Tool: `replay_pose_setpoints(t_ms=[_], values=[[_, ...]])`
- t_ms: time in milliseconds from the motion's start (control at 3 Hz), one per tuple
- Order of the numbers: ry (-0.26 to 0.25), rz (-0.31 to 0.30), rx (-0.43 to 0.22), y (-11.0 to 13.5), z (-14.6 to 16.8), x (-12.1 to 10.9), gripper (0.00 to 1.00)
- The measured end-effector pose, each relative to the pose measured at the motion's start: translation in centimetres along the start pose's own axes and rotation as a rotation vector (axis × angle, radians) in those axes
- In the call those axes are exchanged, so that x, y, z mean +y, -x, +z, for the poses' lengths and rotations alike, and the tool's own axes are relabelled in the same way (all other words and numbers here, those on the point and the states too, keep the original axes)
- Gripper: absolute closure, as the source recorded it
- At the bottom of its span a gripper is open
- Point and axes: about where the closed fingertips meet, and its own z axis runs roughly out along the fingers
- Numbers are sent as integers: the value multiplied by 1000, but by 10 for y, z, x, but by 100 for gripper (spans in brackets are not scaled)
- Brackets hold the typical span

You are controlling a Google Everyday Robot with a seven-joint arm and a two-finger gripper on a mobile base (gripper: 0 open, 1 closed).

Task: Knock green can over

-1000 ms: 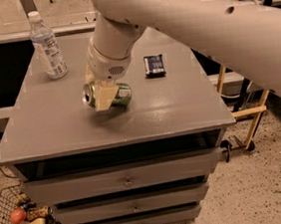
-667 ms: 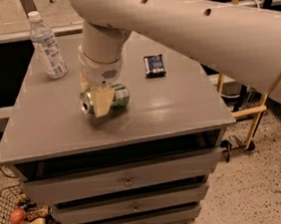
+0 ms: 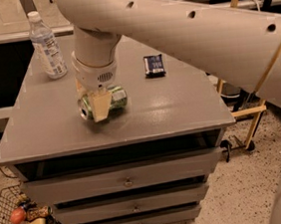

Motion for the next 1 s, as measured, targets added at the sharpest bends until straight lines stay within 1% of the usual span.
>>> replay_pose_setpoints(t_ms=[333,667,1000], values=[[-1,-1,0,0,0,0,61],[-2,-2,1,1,0,1,35],[-3,-3,1,2,0,1,13]])
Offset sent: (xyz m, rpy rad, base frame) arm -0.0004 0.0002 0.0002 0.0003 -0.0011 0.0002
